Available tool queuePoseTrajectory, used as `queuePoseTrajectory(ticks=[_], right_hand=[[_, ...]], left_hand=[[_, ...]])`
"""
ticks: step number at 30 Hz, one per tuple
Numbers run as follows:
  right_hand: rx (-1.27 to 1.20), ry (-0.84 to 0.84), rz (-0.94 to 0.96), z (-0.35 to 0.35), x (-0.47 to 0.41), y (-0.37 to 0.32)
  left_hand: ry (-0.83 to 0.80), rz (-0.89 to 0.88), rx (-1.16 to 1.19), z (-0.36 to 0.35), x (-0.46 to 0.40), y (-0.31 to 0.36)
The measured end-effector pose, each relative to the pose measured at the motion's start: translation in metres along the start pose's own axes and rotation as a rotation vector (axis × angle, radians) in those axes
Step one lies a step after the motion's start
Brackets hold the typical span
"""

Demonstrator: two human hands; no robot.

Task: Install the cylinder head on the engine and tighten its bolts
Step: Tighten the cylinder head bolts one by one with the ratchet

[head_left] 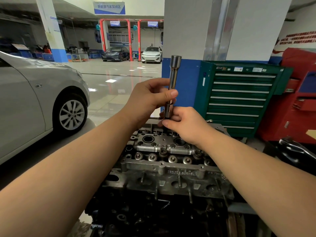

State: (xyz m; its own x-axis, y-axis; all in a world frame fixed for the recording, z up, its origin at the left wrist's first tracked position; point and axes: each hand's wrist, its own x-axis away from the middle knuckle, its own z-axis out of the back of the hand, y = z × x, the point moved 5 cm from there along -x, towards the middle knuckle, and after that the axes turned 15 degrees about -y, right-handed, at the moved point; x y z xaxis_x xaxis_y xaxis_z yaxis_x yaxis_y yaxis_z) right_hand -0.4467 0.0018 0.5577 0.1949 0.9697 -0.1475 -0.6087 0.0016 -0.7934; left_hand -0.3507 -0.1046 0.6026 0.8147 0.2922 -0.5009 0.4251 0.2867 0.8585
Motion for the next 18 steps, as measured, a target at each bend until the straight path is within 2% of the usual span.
queuePoseTrajectory(ticks=[3, 8, 12, 15, 18], right_hand=[[0.031, 0.040, -0.034, 0.002, -0.002, 0.002], [0.091, 0.094, -0.038, 0.003, -0.005, 0.002], [-0.039, 0.029, 0.016, 0.000, -0.003, 0.002], [-0.076, -0.005, 0.026, -0.001, -0.002, 0.003], [-0.003, 0.075, -0.004, 0.004, -0.003, 0.003]], left_hand=[[-0.018, -0.013, 0.069, -0.004, 0.001, 0.002], [0.046, -0.048, -0.060, 0.000, 0.000, 0.004], [0.086, -0.041, -0.066, 0.006, -0.001, 0.002], [0.027, -0.024, -0.002, 0.004, -0.001, 0.001], [-0.041, -0.030, 0.056, -0.002, 0.000, 0.002]])
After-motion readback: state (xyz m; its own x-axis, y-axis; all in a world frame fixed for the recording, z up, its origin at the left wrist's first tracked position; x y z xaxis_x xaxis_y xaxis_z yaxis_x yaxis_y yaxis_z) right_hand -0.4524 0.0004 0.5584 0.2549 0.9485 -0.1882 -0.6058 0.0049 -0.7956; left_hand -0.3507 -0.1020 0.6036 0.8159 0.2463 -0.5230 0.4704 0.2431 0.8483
